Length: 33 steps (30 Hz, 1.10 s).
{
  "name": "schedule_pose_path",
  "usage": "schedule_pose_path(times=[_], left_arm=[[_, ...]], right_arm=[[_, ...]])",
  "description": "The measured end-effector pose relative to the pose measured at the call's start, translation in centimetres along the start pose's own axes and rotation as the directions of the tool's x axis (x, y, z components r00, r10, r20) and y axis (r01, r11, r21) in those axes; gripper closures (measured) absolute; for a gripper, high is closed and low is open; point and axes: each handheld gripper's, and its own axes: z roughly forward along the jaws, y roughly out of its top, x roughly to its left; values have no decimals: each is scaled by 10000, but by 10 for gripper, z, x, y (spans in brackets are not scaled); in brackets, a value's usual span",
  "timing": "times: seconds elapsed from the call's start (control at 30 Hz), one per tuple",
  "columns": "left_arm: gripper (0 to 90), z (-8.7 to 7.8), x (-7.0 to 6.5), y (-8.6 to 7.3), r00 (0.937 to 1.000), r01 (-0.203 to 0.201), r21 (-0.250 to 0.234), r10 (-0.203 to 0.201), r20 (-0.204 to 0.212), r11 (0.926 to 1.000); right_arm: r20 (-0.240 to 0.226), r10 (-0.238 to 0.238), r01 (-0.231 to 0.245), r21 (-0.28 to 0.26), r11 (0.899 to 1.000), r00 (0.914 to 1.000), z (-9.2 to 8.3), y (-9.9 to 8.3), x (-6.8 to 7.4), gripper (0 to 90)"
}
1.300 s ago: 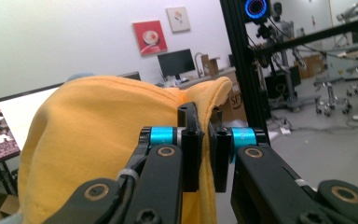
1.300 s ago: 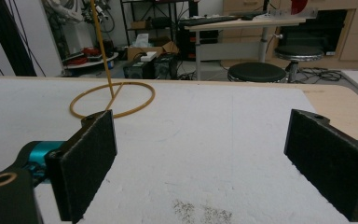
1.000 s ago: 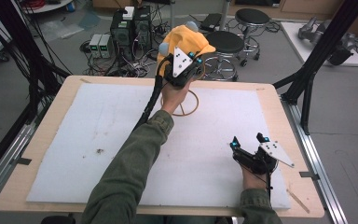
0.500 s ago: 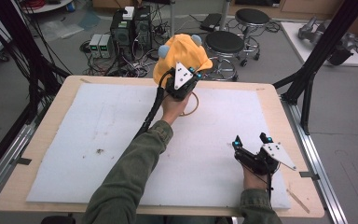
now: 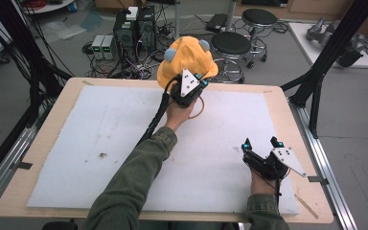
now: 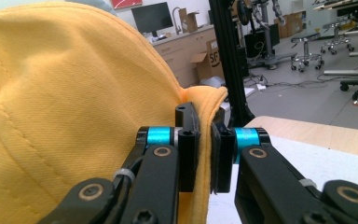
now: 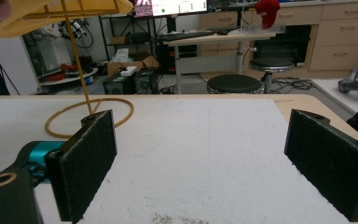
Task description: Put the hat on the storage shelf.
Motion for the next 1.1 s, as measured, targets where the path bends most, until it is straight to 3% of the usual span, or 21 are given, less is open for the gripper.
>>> schedule_pose_path(times=[0.27,0.43,0.77,1.1], left_arm=[[781,-2,1,2,9997,186,-71,-185,188,9998],[621,-5,2,6,9967,602,-346,-582,567,9976],[487,-11,7,14,9963,741,-699,-707,491,9948],[406,-25,13,32,9953,904,-1391,-846,466,9862]], right_arm=[[-29,35,-34,55,10000,10000,1,0,-1,80],[-38,39,-39,58,10000,10000,1,0,-1,80],[-134,112,-111,69,9999,9998,1,-1,-1,80],[-178,191,-188,141,9997,9997,1,-1,-1,80]])
